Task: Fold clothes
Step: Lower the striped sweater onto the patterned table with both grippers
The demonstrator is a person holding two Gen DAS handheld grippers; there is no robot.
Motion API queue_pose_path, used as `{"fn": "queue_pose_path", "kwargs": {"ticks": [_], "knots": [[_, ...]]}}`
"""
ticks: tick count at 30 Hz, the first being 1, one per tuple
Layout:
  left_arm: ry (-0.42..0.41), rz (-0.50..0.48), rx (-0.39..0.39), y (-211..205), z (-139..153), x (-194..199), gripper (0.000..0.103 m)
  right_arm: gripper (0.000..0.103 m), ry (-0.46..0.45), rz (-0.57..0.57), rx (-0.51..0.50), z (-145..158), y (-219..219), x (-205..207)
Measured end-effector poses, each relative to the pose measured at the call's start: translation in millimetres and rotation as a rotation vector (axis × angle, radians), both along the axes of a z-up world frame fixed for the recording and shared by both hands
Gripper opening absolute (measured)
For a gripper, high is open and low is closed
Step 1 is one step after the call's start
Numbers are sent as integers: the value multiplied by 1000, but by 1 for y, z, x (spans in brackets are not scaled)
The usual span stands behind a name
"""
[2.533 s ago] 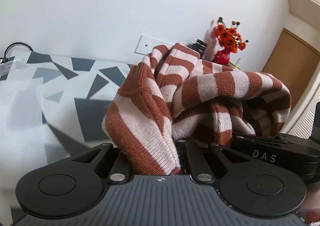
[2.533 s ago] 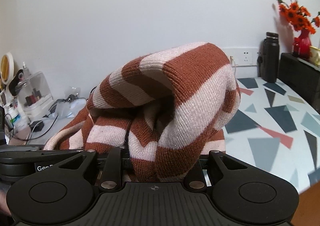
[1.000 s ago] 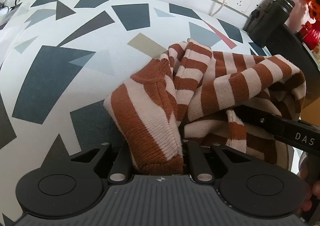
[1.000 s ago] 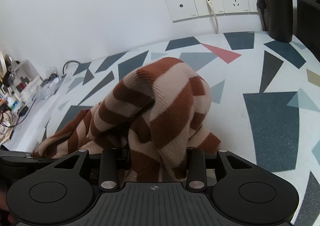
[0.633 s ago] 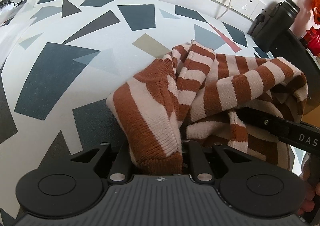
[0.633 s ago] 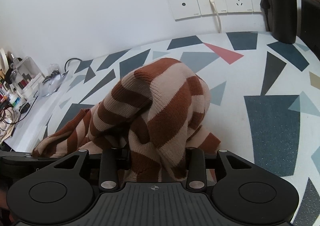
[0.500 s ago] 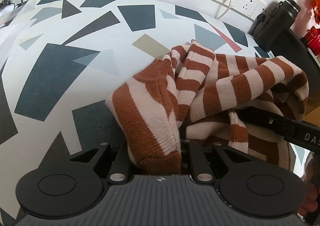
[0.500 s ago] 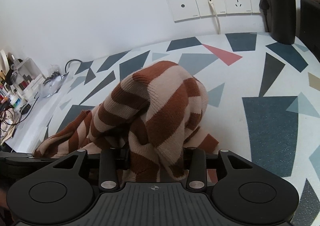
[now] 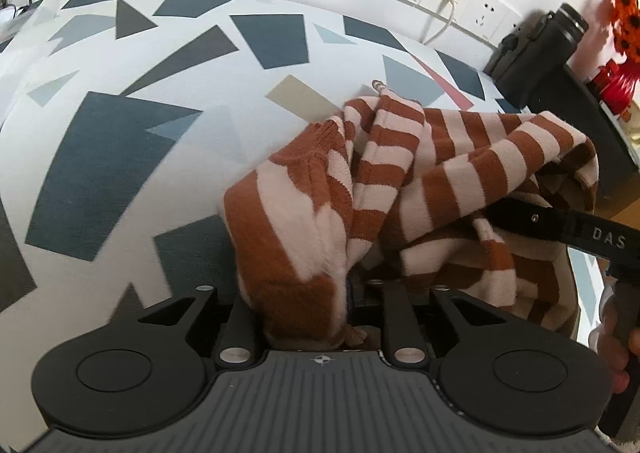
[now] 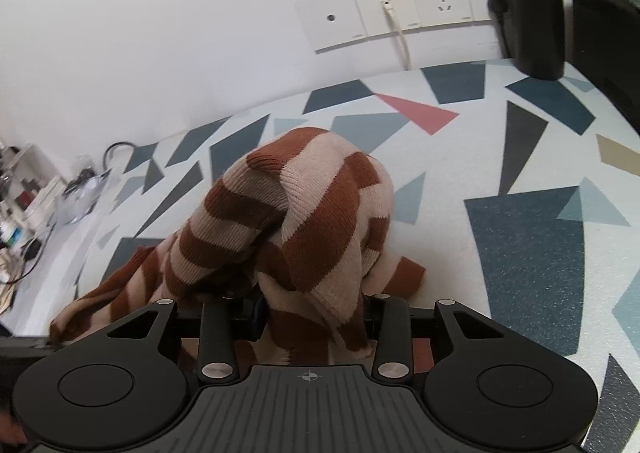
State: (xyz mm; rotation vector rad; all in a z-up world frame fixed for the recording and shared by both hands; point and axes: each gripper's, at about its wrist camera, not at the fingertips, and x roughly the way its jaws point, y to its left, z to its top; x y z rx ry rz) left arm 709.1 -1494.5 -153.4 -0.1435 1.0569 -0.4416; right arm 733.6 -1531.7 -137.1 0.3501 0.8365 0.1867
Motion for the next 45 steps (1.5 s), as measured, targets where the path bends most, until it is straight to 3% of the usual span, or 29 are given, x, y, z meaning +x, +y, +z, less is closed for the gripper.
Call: {"fn": "queue_pose_path", "kwargs": {"ticks": [6, 17, 19, 23, 30, 45], "knots": [[3, -26, -58, 29, -2, 9, 25, 39, 18, -72, -61, 4, 18, 8], [6, -177, -140, 53, -7, 23, 25, 51, 54, -190, -162, 10, 55, -1], [-6, -191, -159, 58, -8, 25, 20, 56, 55, -204, -182, 13, 61, -3], [-32, -223, -166, 64, -6, 27, 14, 56, 55, -172, -208, 21, 76, -10], [-26, -192, -202, 76, -9, 35, 14, 57, 55, -166, -235, 30, 85, -19], [-62, -100, -148, 88, -2, 16, 14, 53, 65, -137, -211, 18, 68, -39]]}}
